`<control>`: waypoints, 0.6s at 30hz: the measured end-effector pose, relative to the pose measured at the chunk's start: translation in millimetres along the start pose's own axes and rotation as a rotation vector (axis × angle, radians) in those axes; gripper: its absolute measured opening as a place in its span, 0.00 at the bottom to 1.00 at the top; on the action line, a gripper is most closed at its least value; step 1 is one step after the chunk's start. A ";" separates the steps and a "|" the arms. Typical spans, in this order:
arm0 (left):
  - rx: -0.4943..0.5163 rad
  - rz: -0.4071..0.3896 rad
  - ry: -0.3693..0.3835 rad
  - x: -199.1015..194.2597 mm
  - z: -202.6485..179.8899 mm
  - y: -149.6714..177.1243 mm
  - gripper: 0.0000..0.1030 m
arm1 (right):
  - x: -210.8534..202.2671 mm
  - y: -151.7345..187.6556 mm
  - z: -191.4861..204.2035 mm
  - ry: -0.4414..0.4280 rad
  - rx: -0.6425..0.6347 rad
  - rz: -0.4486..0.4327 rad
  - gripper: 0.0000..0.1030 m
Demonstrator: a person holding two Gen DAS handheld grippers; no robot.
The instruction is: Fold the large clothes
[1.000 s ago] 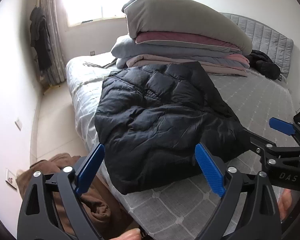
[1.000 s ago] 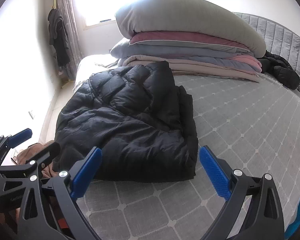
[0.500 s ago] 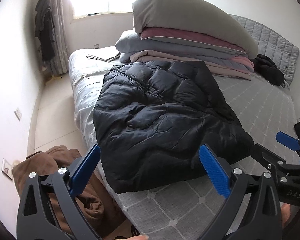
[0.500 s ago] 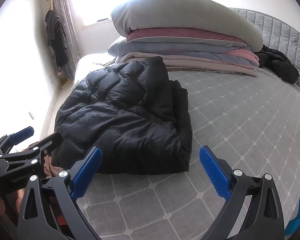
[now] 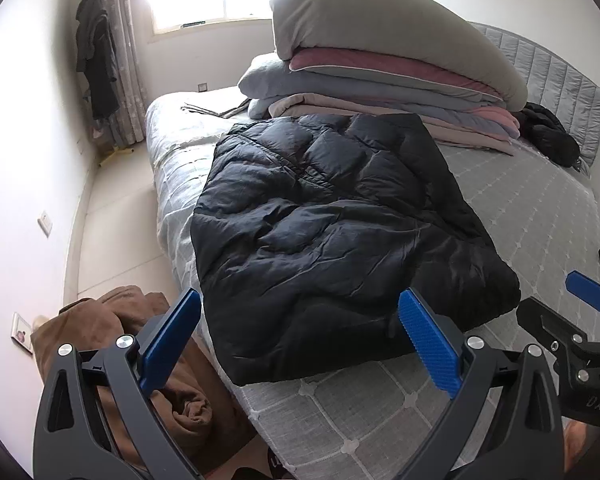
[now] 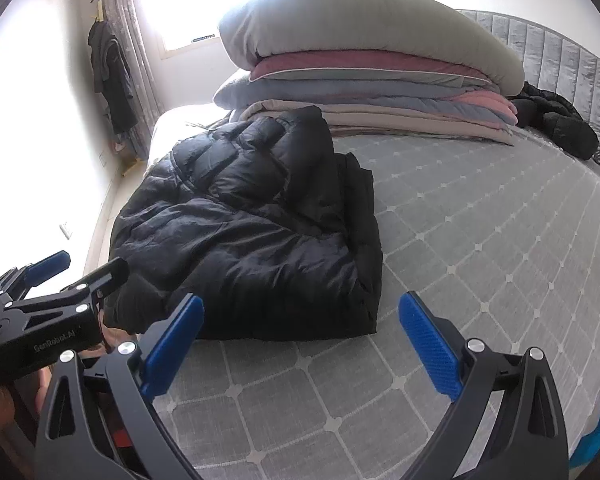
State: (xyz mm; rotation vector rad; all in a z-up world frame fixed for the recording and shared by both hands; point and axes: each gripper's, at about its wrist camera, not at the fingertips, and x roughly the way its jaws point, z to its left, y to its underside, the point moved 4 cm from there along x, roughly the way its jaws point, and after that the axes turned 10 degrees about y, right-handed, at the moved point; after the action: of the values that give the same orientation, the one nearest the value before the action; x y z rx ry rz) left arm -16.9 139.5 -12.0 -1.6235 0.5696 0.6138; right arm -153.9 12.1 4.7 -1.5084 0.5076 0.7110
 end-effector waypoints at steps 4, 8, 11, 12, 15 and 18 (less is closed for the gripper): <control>-0.003 -0.001 -0.001 0.5 -0.2 -0.6 0.93 | 1.6 1.0 -2.3 -0.005 0.004 0.008 0.92; -0.017 0.007 -0.006 2.0 1.2 -0.4 0.93 | 1.5 1.7 -3.4 -0.008 0.007 0.011 0.92; -0.015 0.009 -0.008 2.9 0.7 0.1 0.93 | 1.5 1.9 -3.8 -0.009 0.008 0.012 0.92; -0.014 0.010 -0.009 2.9 0.6 0.2 0.93 | 1.3 2.3 -4.1 -0.009 0.010 0.013 0.92; -0.016 0.013 -0.010 3.5 0.3 0.6 0.93 | 1.1 2.3 -4.4 -0.010 0.008 0.013 0.92; -0.022 0.024 -0.012 5.5 0.6 1.1 0.93 | 1.0 2.4 -4.4 -0.009 0.009 0.013 0.92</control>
State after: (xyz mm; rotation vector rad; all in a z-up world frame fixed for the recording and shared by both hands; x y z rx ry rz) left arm -13.6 139.8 -16.5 -1.6347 0.5760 0.6485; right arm -154.3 7.7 2.2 -1.4940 0.5129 0.7245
